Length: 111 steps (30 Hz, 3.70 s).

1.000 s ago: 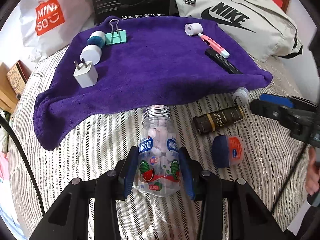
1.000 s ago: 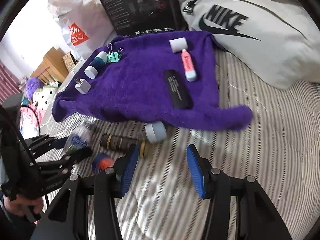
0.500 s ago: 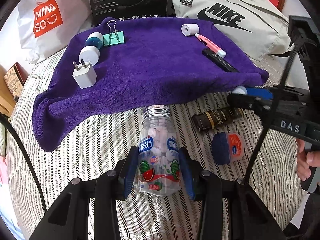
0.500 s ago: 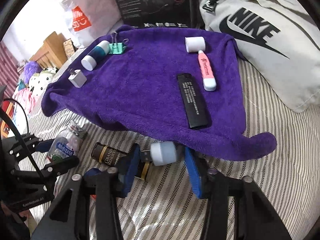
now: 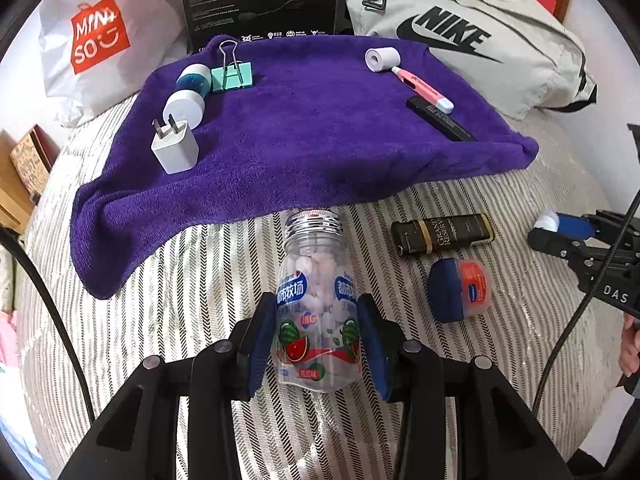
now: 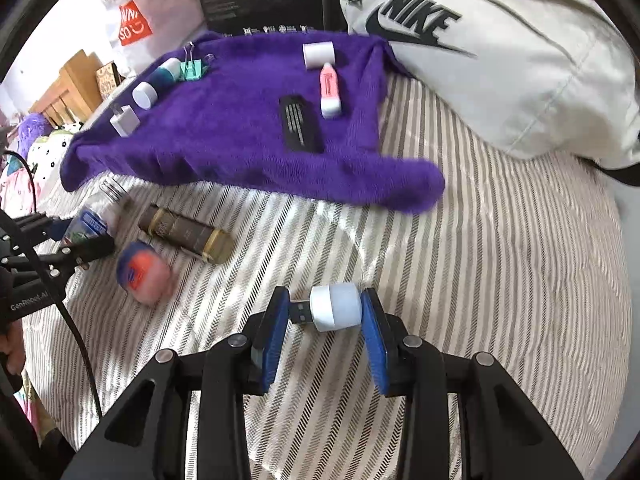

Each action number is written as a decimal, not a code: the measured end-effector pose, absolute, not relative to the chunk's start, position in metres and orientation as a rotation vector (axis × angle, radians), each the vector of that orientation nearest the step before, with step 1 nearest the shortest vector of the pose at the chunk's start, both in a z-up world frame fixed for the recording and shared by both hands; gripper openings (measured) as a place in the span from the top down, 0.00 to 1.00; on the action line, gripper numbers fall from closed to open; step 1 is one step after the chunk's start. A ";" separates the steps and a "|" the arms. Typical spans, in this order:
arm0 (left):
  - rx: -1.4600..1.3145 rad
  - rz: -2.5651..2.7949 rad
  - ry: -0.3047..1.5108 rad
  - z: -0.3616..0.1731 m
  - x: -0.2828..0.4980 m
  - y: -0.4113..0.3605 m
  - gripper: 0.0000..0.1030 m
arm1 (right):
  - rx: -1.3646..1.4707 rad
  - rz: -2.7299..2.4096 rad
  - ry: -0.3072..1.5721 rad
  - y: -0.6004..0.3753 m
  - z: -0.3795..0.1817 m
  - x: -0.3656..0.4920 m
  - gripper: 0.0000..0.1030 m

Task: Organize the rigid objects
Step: 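Lower the candy bottle and USB light onto the purple towel and open both tools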

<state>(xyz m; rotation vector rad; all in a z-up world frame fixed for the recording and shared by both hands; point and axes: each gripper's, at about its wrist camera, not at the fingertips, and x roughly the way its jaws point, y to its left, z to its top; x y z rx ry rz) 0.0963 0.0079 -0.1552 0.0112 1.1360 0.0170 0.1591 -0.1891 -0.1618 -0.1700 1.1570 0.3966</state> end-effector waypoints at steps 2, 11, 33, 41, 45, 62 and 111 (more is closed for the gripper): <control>0.013 0.021 1.137 -0.155 0.097 0.007 0.62 | -0.171 0.394 1.149 -0.189 -0.162 0.158 0.64; 0.010 0.022 1.141 -0.155 0.097 0.010 0.62 | -0.229 0.421 1.120 -0.187 -0.163 0.152 0.64; 0.018 0.045 1.117 -0.156 0.095 0.009 0.62 | -0.218 0.384 1.129 -0.186 -0.163 0.146 0.65; -0.049 0.031 1.123 -0.151 0.091 0.015 0.62 | -0.197 0.398 1.139 -0.189 -0.161 0.147 0.65; -0.075 0.038 1.110 -0.144 0.089 0.024 0.62 | -0.165 0.414 1.138 -0.194 -0.156 0.146 0.65; -0.124 0.071 1.045 -0.104 0.095 0.069 0.62 | -0.135 0.531 1.068 -0.168 -0.111 0.160 0.65; -0.004 0.032 1.144 -0.157 0.223 0.068 0.62 | -0.307 0.616 1.139 -0.080 -0.158 0.265 0.65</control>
